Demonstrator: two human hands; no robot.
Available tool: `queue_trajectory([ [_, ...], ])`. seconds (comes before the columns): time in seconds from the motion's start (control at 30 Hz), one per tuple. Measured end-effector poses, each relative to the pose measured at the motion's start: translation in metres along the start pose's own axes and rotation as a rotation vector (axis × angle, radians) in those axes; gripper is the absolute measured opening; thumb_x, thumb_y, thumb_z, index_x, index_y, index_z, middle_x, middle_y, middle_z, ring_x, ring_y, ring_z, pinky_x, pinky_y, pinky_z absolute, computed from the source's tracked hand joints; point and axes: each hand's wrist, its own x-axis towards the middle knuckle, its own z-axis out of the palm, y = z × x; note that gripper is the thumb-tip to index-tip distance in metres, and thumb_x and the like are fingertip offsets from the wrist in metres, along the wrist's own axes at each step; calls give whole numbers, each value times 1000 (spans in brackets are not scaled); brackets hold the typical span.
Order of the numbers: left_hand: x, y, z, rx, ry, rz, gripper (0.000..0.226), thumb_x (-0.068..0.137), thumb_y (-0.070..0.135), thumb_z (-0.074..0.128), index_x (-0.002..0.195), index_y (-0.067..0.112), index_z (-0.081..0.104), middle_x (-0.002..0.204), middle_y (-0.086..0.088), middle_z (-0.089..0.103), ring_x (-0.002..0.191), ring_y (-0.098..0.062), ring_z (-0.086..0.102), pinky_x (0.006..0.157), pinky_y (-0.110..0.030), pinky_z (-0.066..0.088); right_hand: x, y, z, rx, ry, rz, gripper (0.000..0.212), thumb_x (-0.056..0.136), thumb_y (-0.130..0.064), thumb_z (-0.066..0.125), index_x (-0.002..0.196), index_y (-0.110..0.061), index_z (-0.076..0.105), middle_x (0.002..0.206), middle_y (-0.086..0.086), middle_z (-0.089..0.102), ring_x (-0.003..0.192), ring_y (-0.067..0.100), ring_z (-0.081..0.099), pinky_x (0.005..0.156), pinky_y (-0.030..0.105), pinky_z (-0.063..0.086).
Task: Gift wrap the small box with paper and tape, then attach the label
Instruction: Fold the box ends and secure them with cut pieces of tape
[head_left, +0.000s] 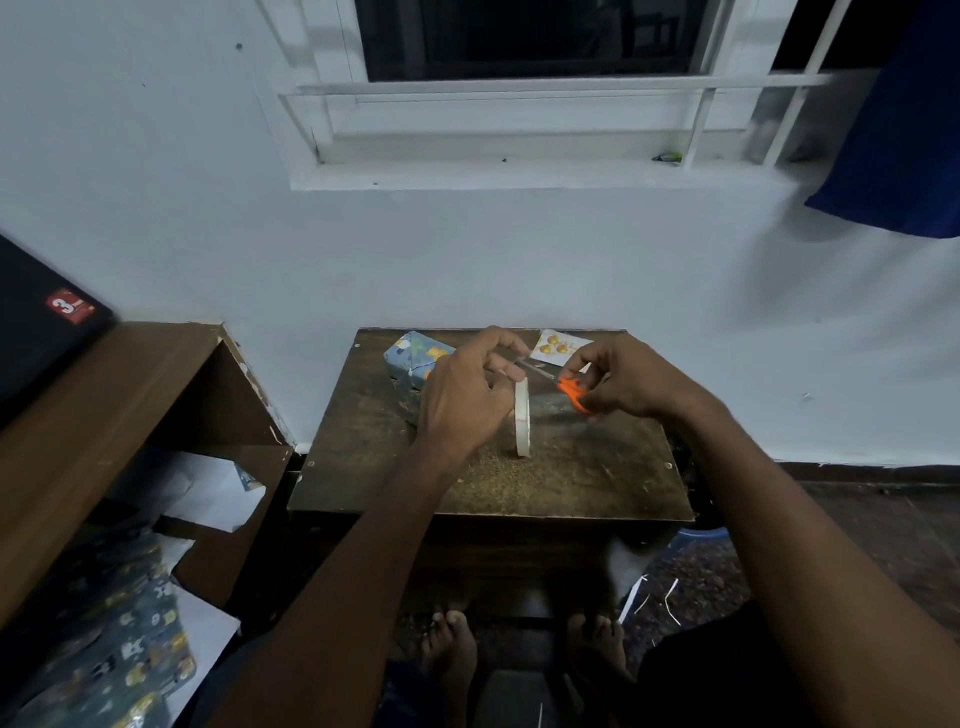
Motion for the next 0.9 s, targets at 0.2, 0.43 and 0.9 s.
queue_trajectory([
  [0.2,2,0,-3,-8,10,-12,41,89,-1,56,108,34,67,88,16,77,55,-11,70,64,-43,61,-5,-2,-7,11,-63,-24,33,71,-1,90,96,-20,82,77,-1,79,71,16,74,72,33,60],
  [0.43,2,-1,-5,2,4,-15,44,89,-2,55,106,36,67,88,17,76,56,-10,71,64,-43,61,-8,-8,-9,67,-23,-69,43,62,-2,95,97,-25,84,81,-7,79,74,7,72,74,24,54],
  [0.9,3,1,-8,22,-23,46,45,92,-4,54,109,35,68,95,16,77,61,1,69,66,-41,61,-3,-9,-5,45,64,-142,43,67,2,90,97,-28,85,83,-9,79,68,3,65,67,18,52],
])
